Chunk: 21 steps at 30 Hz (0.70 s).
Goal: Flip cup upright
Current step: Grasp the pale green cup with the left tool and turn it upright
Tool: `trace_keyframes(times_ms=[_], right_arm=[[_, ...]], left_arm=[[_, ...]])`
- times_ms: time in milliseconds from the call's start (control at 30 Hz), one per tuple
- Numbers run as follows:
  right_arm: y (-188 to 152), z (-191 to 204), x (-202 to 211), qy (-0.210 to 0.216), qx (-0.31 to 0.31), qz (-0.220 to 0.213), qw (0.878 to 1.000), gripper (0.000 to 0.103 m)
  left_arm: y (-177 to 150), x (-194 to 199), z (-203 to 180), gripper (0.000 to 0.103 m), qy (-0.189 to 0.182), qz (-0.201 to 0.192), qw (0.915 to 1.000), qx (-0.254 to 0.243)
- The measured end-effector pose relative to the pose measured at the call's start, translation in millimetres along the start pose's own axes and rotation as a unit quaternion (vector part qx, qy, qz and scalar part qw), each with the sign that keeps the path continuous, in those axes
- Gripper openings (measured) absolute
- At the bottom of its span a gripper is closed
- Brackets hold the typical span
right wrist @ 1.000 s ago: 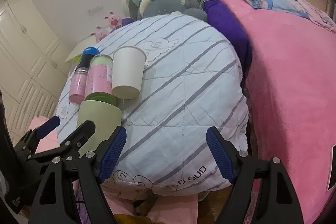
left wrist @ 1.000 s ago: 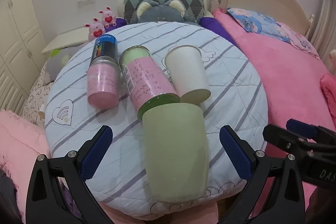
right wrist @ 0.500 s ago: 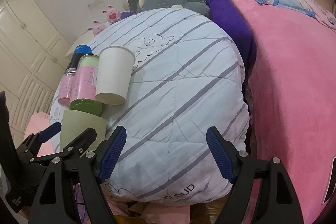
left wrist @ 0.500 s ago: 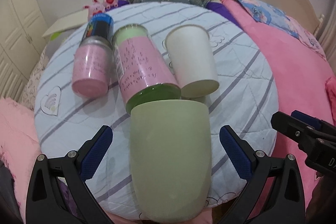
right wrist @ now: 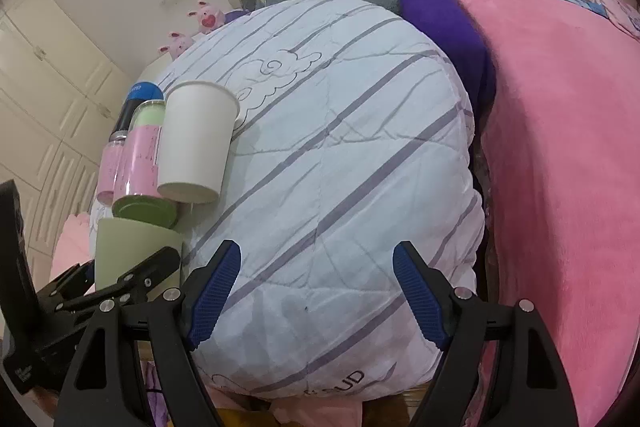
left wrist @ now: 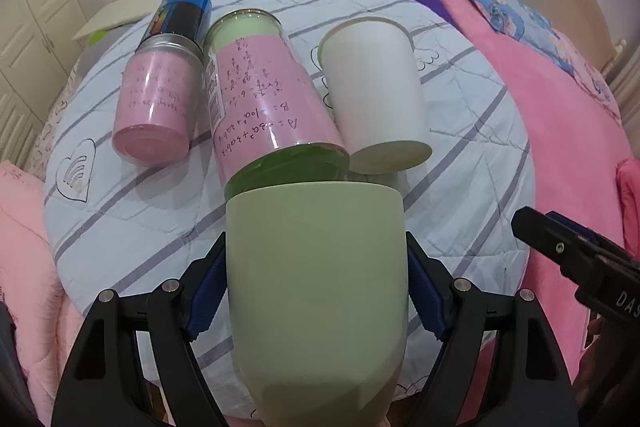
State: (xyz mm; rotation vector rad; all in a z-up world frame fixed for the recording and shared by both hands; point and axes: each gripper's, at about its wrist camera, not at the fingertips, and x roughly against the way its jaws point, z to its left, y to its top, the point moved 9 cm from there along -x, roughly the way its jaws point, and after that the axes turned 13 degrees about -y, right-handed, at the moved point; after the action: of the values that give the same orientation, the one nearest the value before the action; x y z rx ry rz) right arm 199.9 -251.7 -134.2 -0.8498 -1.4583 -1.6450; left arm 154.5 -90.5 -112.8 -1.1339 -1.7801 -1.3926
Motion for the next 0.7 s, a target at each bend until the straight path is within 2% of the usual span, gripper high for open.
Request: trace_keyframes(times_ms=[167, 500, 700], right_arm=[[1.3, 0.1, 0.4, 0.002, 0.0, -0.002, 1.0, 0.08], [-0.4, 1.0, 3.7, 0.007, -0.003, -0.005, 1.0, 0.08], [-0.2, -0.4, 5.4, 0.004, -0.003, -0.008, 1.0, 0.08]], left_arm=[[4.2, 5.9, -2.2, 0.081, 0.005, -0.012, 0.9999, -0.01], [19.9, 26.4, -15.5, 0.081, -0.007, -0.061, 0.9974, -0.037], [29.1, 37.4, -20.9, 0.081, -0.002, -0.093, 0.9944, -0.05]])
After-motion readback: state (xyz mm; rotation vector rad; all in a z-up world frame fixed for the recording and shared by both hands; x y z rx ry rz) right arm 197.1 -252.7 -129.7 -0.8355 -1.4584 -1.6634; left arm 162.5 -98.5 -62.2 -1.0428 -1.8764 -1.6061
